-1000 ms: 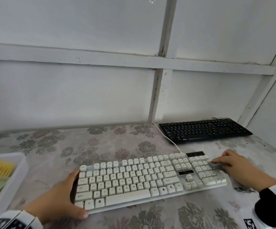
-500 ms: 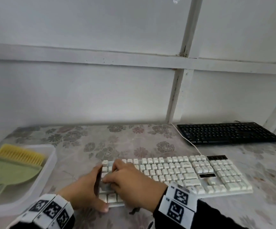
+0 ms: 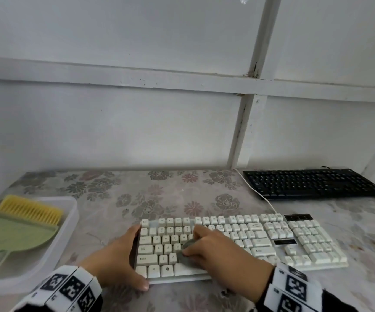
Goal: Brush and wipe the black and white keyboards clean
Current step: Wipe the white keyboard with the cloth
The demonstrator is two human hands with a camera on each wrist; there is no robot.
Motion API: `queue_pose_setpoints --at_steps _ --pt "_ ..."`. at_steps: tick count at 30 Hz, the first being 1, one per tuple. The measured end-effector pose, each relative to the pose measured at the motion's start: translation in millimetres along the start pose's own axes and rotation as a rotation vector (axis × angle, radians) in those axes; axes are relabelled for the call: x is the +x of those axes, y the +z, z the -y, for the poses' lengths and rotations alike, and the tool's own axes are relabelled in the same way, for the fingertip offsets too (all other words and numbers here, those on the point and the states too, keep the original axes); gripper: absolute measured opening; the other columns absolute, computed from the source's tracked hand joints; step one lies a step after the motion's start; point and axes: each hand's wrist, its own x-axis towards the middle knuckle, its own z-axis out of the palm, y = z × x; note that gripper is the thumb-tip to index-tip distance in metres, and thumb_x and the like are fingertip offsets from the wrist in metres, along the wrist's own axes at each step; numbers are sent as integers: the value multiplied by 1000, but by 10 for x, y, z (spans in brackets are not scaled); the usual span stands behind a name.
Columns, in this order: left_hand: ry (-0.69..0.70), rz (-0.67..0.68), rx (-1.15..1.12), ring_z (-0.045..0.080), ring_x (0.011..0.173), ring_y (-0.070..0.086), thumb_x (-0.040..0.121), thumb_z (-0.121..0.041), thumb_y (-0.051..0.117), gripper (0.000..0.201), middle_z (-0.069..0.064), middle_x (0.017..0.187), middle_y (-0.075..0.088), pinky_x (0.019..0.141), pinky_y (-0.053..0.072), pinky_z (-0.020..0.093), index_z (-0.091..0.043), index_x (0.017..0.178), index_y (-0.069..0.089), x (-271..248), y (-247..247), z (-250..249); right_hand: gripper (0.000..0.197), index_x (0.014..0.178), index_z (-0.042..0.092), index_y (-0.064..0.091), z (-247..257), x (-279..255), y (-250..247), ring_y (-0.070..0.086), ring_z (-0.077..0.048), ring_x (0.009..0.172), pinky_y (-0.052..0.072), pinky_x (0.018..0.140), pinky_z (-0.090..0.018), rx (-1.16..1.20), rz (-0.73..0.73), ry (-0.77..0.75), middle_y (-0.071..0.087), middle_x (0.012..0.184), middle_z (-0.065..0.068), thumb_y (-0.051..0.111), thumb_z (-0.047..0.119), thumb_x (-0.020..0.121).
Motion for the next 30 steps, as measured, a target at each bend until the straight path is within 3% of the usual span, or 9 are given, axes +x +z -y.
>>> queue_pose_setpoints --at_steps 5,8,10,14,17,19,22,24,30 --pt "-21 20 -18 1 114 38 52 -33 89 131 -19 125 38 104 29 20 -27 147 -2 25 9 57 27 101 21 70 -213 -260 -234 53 -23 85 36 70 -26 -47 71 167 33 85 7 47 34 96" --pt "-20 14 -25 2 112 38 48 -34 90 135 -21 118 37 98 29 17 -28 147 -2 39 15 66 24 96 19 70 -64 -194 -338 49 -17 82 32 64 -16 12 47 150 28 81 15 50 33 96" --pt "-5 6 -40 1 113 39 53 -32 88 129 -22 117 37 96 29 16 -28 146 -1 46 16 84 27 94 16 69 187 -48 -353 45 -12 78 26 62 -8 101 7 73 33 84 10 51 35 95" --pt "51 9 -71 1 118 46 40 -41 86 132 -22 126 44 97 38 17 -28 145 8 91 12 171 22 105 10 71 657 333 -194 40 -19 84 26 70 -24 93 61 -116 37 96 -2 53 14 92" --pt "71 15 -79 1 119 47 29 -46 90 141 -21 127 46 94 41 17 -30 144 9 88 7 183 27 112 6 68 750 465 -84 43 -29 94 36 90 -39 32 118 -113 43 113 -13 51 8 92" --pt "59 19 -67 3 124 44 21 -56 88 152 -17 134 44 103 39 24 -29 146 5 86 8 175 28 114 8 68 675 427 -33 38 -24 93 35 91 -43 -6 129 -92 42 109 -12 49 9 94" --pt "28 6 -35 3 120 45 29 -51 89 146 -18 129 45 105 36 23 -29 146 4 61 8 147 27 114 18 68 467 278 -11 48 -31 91 37 82 -36 -6 67 -97 38 97 -4 48 24 97" --pt "24 0 -31 3 120 44 40 -42 89 137 -19 126 44 106 33 23 -29 146 3 56 15 133 26 111 17 69 318 175 -19 48 -27 85 30 73 -29 -5 52 -76 34 92 0 49 24 97" --pt "-1 15 -22 4 124 39 51 -36 88 130 -20 132 39 110 29 26 -30 146 0 17 11 74 30 101 16 72 -15 -184 -236 54 -23 86 31 70 -22 58 70 91 36 88 7 51 37 96"
